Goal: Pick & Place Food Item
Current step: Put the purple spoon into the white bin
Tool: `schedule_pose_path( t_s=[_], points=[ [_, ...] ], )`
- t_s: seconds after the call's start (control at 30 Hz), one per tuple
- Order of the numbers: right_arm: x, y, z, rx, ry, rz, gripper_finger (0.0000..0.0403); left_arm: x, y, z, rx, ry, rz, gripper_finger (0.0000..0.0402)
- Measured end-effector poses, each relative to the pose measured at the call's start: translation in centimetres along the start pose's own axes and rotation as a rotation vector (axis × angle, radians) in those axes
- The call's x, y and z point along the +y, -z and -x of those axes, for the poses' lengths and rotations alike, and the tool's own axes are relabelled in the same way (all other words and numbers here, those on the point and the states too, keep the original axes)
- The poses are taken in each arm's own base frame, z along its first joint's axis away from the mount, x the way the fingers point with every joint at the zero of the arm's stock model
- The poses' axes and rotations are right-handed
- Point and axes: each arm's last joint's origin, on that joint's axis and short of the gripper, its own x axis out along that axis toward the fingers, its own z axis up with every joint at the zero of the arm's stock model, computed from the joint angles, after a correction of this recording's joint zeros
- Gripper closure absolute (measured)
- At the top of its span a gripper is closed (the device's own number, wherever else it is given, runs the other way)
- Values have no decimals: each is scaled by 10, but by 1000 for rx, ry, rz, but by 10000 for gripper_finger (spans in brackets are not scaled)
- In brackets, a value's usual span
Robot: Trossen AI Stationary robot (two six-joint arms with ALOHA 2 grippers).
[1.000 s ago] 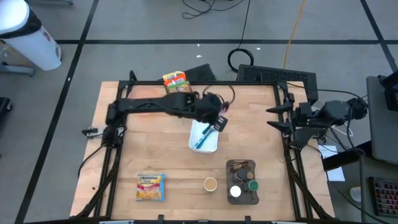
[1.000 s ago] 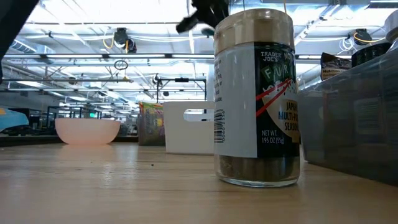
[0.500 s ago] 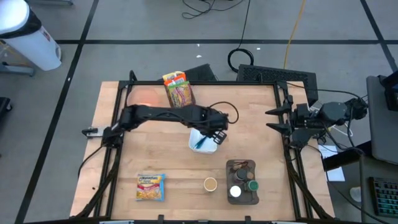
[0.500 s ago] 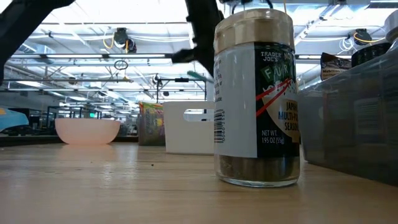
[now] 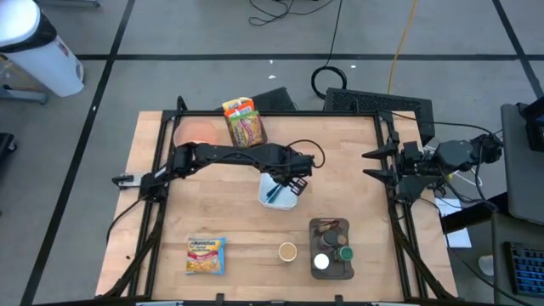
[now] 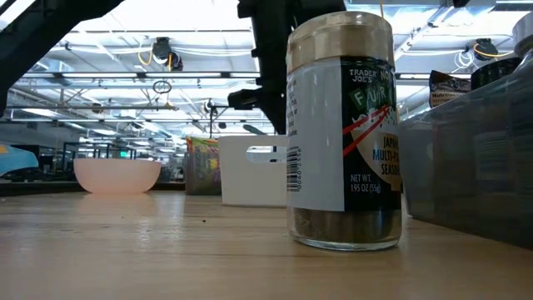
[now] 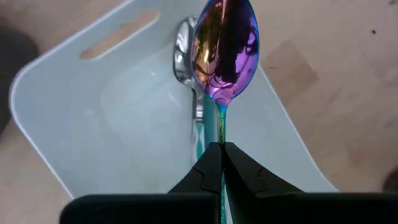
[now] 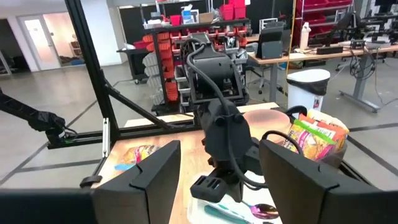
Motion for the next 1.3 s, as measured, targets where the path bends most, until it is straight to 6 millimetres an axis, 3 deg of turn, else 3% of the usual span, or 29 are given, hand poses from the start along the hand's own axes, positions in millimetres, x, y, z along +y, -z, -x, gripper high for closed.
schedule_pose_path(
  t_s=[0.53, 1.3],
  points=[
    [0, 0, 0, 4, 1, -7, 193, 5, 7, -40, 51, 60, 58, 398],
    [0, 0, 0, 4, 5, -8, 193, 14, -3, -45, 19, 46, 104, 399]
  ],
)
